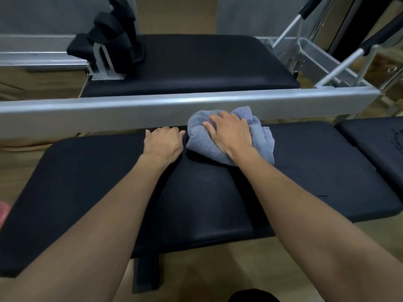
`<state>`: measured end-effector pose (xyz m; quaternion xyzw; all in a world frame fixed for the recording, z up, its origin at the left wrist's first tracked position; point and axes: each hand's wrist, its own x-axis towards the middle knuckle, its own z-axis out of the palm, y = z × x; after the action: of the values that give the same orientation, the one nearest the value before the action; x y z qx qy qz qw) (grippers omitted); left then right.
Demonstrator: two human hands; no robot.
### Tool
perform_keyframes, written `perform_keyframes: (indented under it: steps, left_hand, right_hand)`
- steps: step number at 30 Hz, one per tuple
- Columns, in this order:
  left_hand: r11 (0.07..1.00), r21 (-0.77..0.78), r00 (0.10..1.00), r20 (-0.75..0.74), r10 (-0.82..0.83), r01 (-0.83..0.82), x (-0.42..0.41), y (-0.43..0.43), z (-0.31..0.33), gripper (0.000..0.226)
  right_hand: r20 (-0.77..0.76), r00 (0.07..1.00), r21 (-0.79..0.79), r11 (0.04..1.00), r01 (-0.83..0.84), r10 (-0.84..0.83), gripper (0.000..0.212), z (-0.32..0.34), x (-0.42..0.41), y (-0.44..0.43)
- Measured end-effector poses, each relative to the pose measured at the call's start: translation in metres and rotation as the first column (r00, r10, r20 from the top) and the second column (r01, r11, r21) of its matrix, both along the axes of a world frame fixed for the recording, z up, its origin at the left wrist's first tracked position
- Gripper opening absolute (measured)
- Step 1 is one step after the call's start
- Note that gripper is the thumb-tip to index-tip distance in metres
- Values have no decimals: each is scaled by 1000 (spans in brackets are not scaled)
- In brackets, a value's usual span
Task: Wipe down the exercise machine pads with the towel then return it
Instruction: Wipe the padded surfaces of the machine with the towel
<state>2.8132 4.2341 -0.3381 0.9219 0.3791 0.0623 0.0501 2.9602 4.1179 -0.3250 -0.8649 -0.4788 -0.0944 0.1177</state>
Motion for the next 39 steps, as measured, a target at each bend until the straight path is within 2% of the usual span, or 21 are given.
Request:
perform_keyframes:
  steps: [5,10,15,22,28,31,39]
  left_hand:
    - [998,-54,997,-61,39,-42,3,-5,7,50]
    - [990,-118,991,-119,64,-78,1,-16,17,50]
    - [983,-156,991,-109,83,-99,5,-25,28,51]
    - [985,-172,1000,-12,-8,6,31,-50,26,43]
    - [984,-177,1000,4,20,-19,44,-47,17,47]
    - [980,-198,999,22,30,-25,46,-42,15,49]
    - [991,-113,997,-1,75,-75,55,-45,13,48]
  right_hand:
    - [-7,1000,-17,1000,-1,0,44,-3,8,8]
    - [-5,999,-14,999,-40,40,42,-1,-20,-49]
    - [-14,999,-5,999,-44,44,35,7,-54,-116]
    - [6,999,13,999,-38,37,36,6,-88,-180]
    - [3,999,-32,999,-41,41,32,8,-37,-132]
    - [-8,999,-54,998,-37,36,35,8,4,-88]
    - [-24,999,-55,997,-48,47,47,-1,65,-13]
